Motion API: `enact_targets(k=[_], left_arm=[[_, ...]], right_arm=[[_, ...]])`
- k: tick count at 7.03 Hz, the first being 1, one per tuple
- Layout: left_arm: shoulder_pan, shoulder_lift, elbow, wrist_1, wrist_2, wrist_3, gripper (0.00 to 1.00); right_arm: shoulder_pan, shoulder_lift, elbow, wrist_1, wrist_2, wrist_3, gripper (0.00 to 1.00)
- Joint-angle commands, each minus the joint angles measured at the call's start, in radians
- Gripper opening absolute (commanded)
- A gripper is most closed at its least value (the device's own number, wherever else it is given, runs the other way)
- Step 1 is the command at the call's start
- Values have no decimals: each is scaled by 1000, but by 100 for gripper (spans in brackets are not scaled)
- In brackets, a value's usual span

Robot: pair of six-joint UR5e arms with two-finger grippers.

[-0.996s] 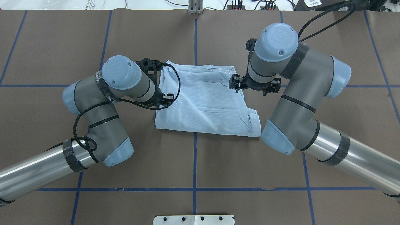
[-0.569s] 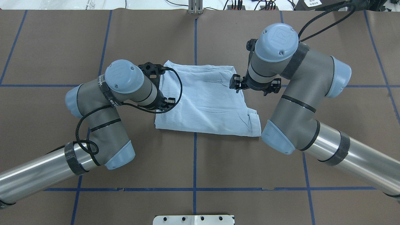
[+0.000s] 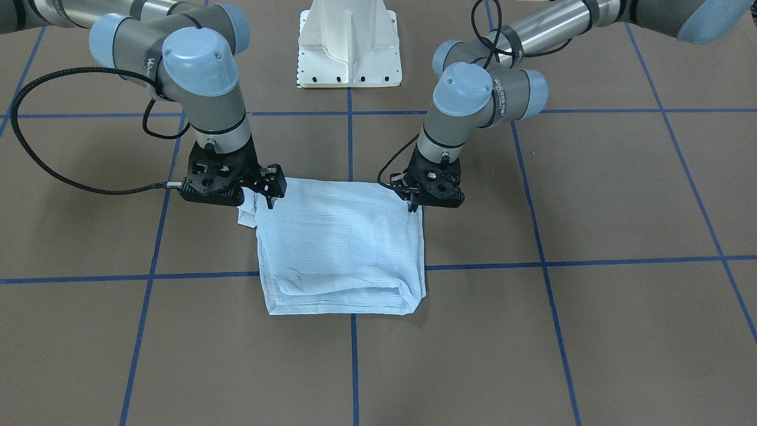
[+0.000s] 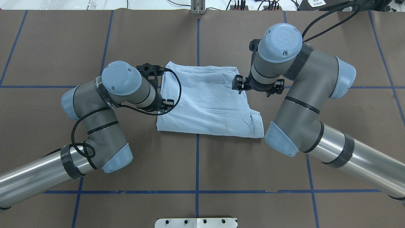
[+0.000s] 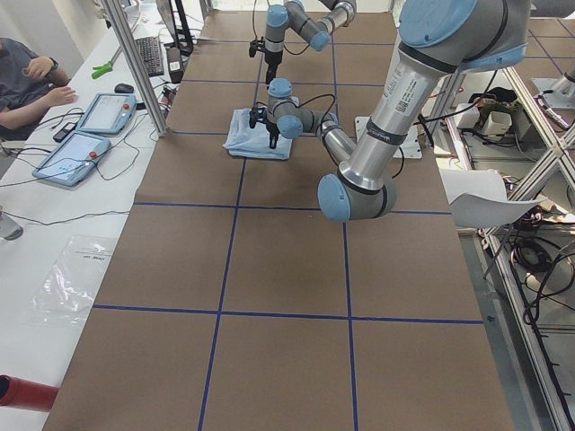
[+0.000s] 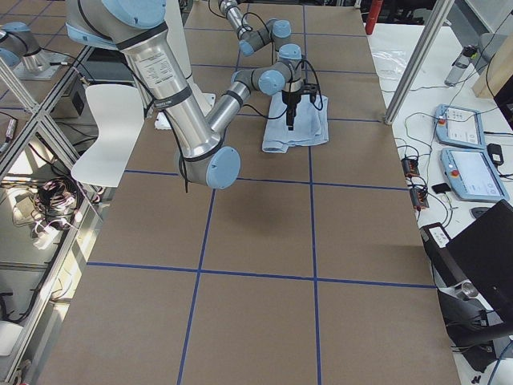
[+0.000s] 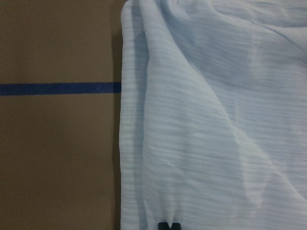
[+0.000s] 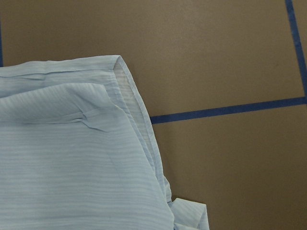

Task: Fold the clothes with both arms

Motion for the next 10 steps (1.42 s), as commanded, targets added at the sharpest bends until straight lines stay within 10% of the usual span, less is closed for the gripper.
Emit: enact_targets(k=[1,3,4,10], left_arm=[[-1,50,-25,1,2,1,0],[2,57,-27,-1,-1,3,2],[1,61,-47,-1,-4,8,99],[-273,311,-421,278,-153,547,100]], right_arm=[[0,-2,3,0,-2,0,100],[0,-5,5,0,-2,0,100],[2,-2,5,0,2,-1,100],[398,-152,18,-151,270,-719,100]])
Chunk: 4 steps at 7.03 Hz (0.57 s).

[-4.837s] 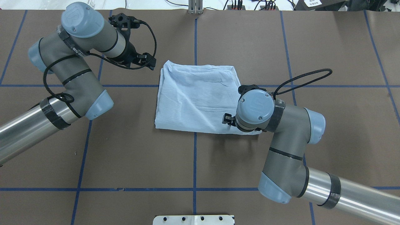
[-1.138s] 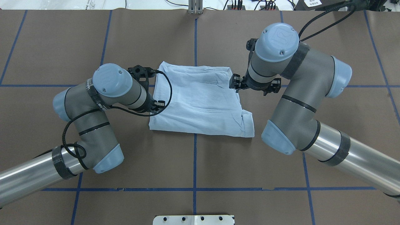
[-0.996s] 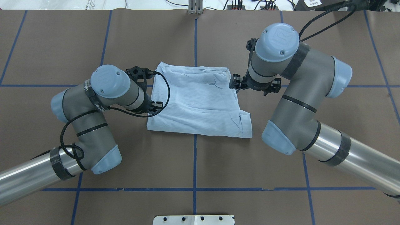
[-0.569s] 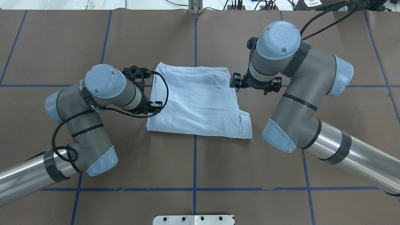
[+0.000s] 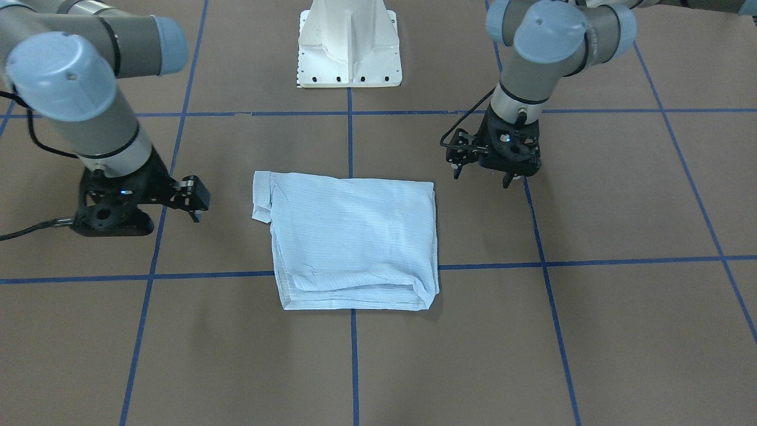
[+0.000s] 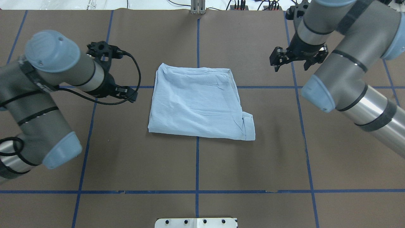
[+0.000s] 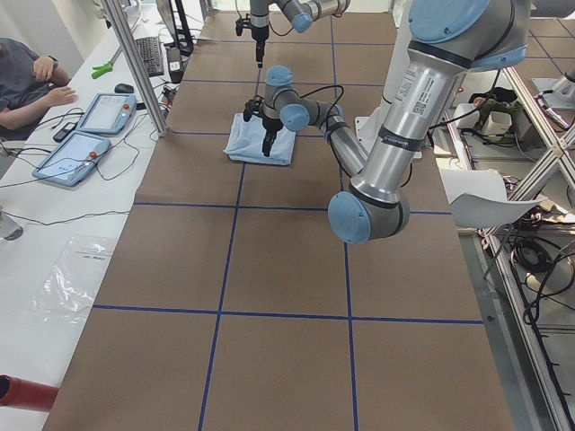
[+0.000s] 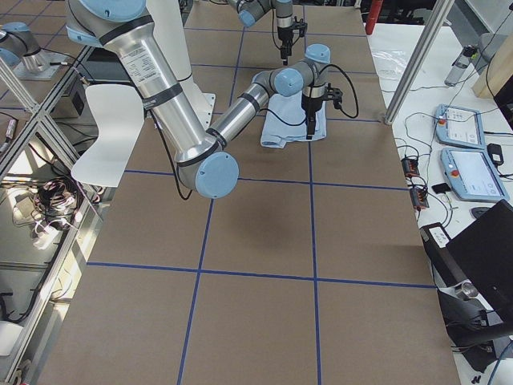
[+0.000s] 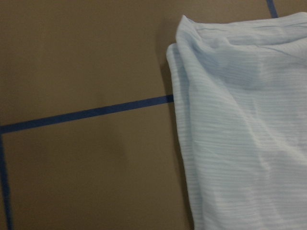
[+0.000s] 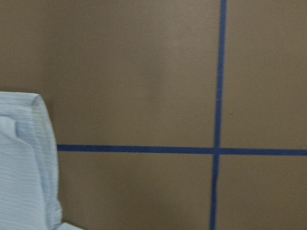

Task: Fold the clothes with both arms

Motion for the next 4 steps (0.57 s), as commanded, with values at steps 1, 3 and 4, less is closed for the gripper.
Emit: enact_targets(k=[1,3,4], left_arm=[[-185,171,-74,8,-83,313,100],[-392,321,-70,6,-133,650,100],[-477,388,-60,5,-152,754,100]], right_arm=[[199,-167,5,-14,89,-414,100],[380,-402,63,-8,148,-728,100],[463,-493,69,-8,181,-863,100]])
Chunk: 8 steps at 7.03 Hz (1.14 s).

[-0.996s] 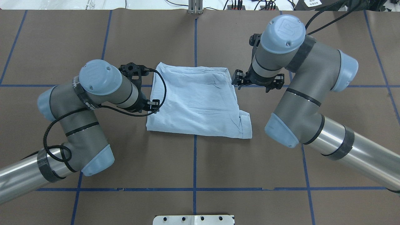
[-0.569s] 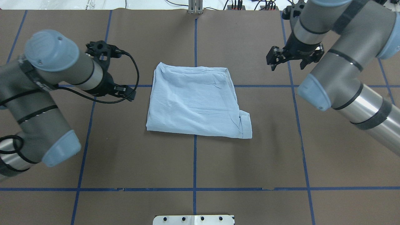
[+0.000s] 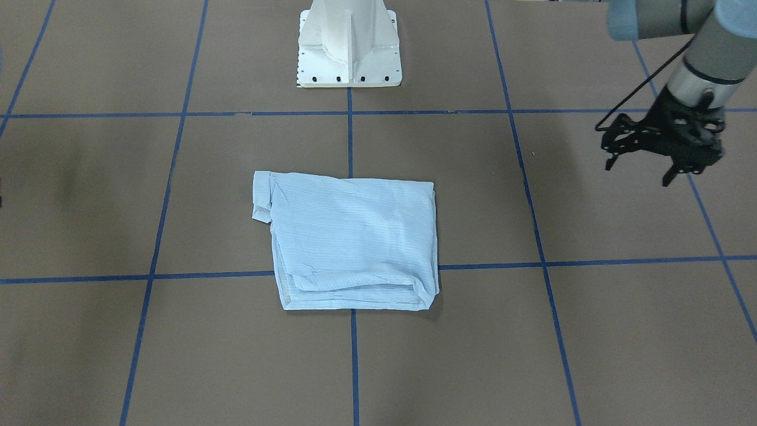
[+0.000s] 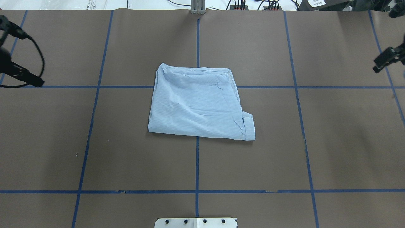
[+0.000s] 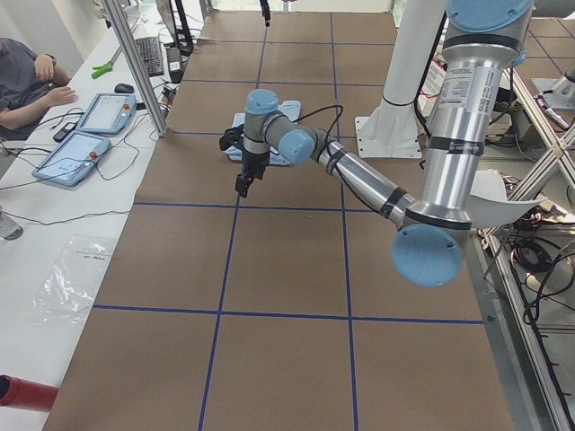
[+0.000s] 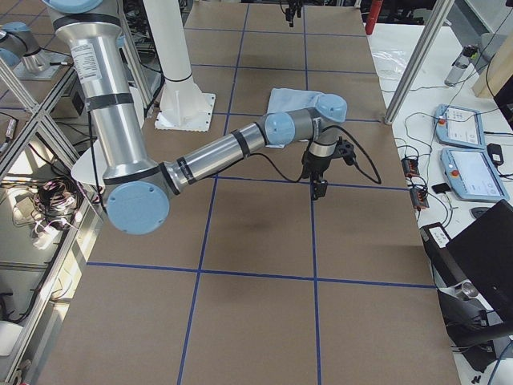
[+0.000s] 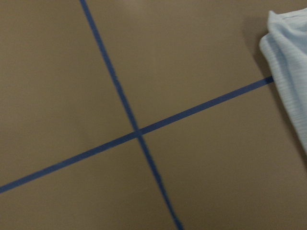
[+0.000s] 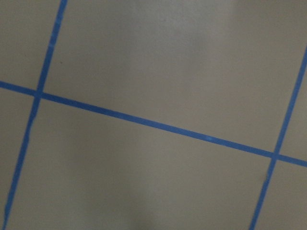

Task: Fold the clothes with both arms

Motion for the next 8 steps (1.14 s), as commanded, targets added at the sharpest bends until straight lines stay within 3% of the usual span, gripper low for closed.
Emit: enact_targets(k=[1,2,4,8], left_arm=[[-152,188,-8,-12,-45,162,100],[-208,207,27,-12,-42,167,100],[-325,241,53,-17,-74,179,100],[-382,313,76,-32,-189,242,100]], right_arm=[[164,-194,19,3,44,-212,100],[195,-263,26,12,43,-214,100],[211,-369,26,157,41,-191,100],[211,-365,29,162,40,-127,100]])
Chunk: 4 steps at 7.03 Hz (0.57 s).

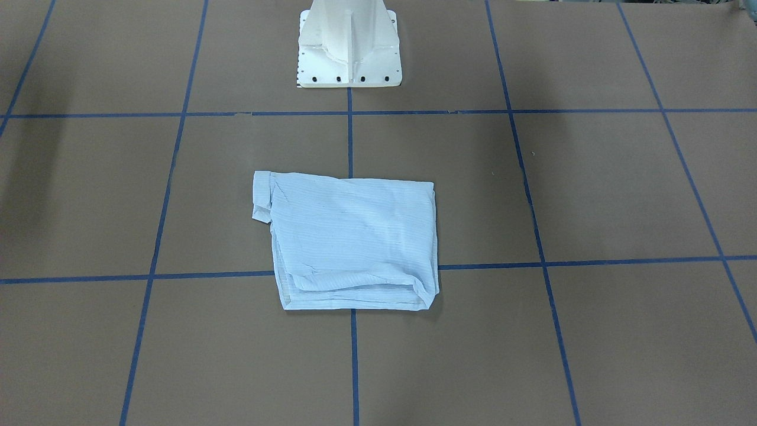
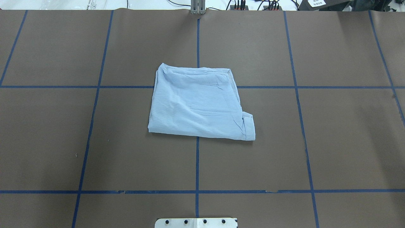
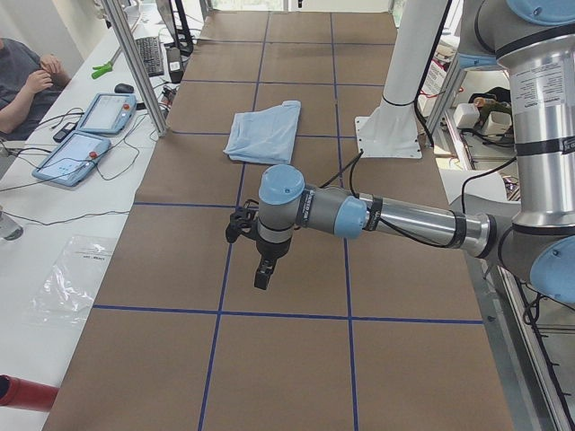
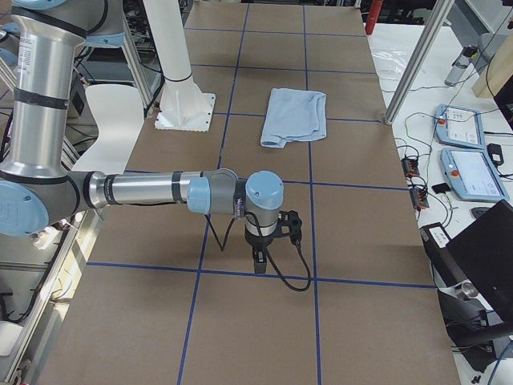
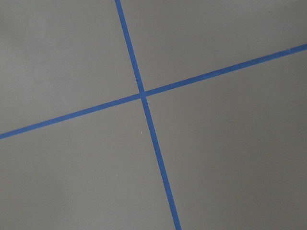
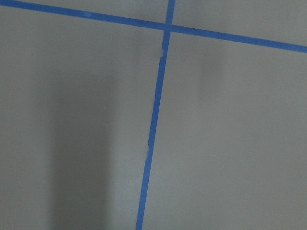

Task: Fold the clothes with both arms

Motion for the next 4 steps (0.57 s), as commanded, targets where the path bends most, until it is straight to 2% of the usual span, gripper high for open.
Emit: enact_targets(k=[1,3,4], left_arm=[[-9,30,48,-18,-75,4,100],[-9,83,77,-133,-105,-2,100],[-10,81,62,-123,-108,-7,100]], right_arm=[[0,1,0,1,0,5,100],[-1,4,0,1,0,6,100],[-1,5,0,1,2,6,100]])
